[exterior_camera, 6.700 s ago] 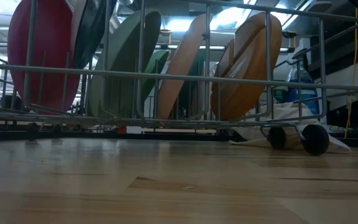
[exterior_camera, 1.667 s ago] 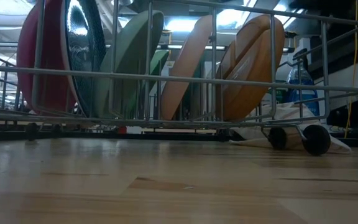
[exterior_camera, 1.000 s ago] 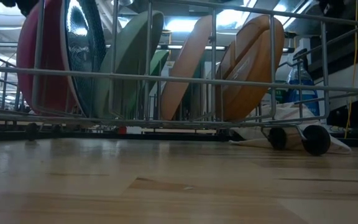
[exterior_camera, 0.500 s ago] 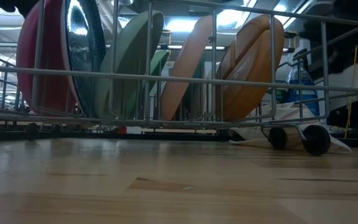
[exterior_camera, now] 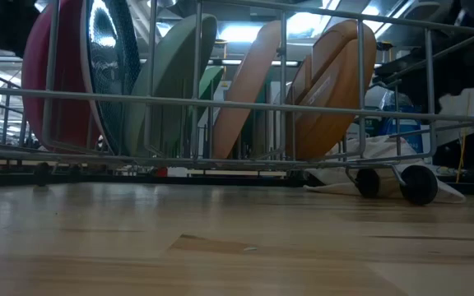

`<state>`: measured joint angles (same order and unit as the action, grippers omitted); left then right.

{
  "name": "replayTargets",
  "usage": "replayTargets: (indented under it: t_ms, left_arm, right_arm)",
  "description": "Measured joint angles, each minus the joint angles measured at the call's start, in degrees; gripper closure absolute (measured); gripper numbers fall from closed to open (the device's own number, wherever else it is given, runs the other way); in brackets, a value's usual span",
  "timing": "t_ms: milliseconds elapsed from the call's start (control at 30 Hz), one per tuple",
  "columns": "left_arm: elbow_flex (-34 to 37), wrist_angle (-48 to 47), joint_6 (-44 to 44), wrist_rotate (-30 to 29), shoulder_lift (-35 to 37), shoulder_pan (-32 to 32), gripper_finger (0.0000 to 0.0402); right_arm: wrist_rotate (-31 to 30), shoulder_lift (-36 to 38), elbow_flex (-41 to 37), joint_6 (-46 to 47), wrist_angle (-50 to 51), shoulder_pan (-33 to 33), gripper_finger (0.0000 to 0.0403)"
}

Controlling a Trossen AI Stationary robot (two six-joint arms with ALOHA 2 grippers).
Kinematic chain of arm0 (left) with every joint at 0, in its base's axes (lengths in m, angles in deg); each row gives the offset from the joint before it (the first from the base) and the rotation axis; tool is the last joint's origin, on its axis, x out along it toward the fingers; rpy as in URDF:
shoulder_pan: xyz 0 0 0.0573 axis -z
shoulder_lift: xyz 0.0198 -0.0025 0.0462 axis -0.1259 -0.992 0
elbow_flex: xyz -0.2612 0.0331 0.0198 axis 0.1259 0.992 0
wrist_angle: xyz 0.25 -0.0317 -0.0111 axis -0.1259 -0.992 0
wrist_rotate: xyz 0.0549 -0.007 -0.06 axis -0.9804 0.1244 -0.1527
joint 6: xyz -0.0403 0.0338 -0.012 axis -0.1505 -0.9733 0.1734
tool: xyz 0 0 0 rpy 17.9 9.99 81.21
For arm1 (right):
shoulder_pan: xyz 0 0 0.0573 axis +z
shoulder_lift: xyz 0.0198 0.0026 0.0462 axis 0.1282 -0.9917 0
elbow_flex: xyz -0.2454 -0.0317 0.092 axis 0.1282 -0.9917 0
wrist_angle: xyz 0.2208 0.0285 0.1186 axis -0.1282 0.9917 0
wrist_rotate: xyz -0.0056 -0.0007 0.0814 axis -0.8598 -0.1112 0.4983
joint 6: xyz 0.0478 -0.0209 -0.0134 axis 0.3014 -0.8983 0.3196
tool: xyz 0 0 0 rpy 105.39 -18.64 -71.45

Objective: Sort dishes
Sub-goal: Return to Home Position

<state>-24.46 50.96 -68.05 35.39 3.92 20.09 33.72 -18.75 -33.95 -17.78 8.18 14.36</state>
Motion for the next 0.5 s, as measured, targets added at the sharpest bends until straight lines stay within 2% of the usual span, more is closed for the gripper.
replayTargets:
  t_ms: [233, 367, 500]
  left_arm:
    - [0.81, -0.87, -3.55, -0.66, 0.00, -2.41, 0.0218]
    - [0.83, -0.89, -4.84, -0.51, 0.00, -3.10, 0.0218]
    - [0.83, -1.46, -3.65, -0.31, 0.00, -3.15, 0.0218]
  right_arm:
    - [19.71, 0.04, -0.04, -4.38, -3.20, -14.68, 0.0329]
    - [25.02, 0.04, -0.07, -5.84, -2.62, -21.64, 0.0329]
    - [25.30, 0.02, -0.09, -6.03, 0.20, -26.60, 0.0329]
